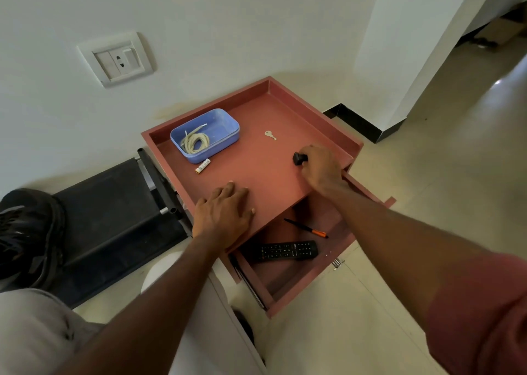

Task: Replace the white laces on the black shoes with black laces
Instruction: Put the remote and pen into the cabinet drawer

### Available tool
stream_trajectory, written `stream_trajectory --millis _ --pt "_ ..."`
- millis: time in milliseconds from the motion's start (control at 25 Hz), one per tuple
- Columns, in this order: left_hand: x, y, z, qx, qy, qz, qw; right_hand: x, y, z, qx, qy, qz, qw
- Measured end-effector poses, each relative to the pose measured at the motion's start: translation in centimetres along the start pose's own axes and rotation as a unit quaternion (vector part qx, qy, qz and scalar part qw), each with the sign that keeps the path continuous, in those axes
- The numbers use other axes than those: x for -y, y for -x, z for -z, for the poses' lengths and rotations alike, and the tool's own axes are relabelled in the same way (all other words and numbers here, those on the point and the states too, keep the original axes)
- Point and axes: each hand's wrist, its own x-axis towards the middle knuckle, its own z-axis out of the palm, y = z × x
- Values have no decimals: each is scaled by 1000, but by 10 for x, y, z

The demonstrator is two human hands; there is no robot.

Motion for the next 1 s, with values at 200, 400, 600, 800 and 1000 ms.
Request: stream_trajectory --millis 200,400,600,800,1000 --pt "-1 1 0 -1 -2 2 1000 -18 81 8 48 -116 63 990" --pt "1 -1 0 0 -3 2 1000 -40 110 3 141 -20 60 988" --pt "1 -4 -2 1 -6 -2 1000 -56 78 -27 174 27 -141 974" --pt "5 -6 -3 5 3 -1 1000 -43 64 -45 256 71 -139 954" --pt "4 -4 -2 14 2 -1 1000 -31 76 -39 261 83 -137 952"
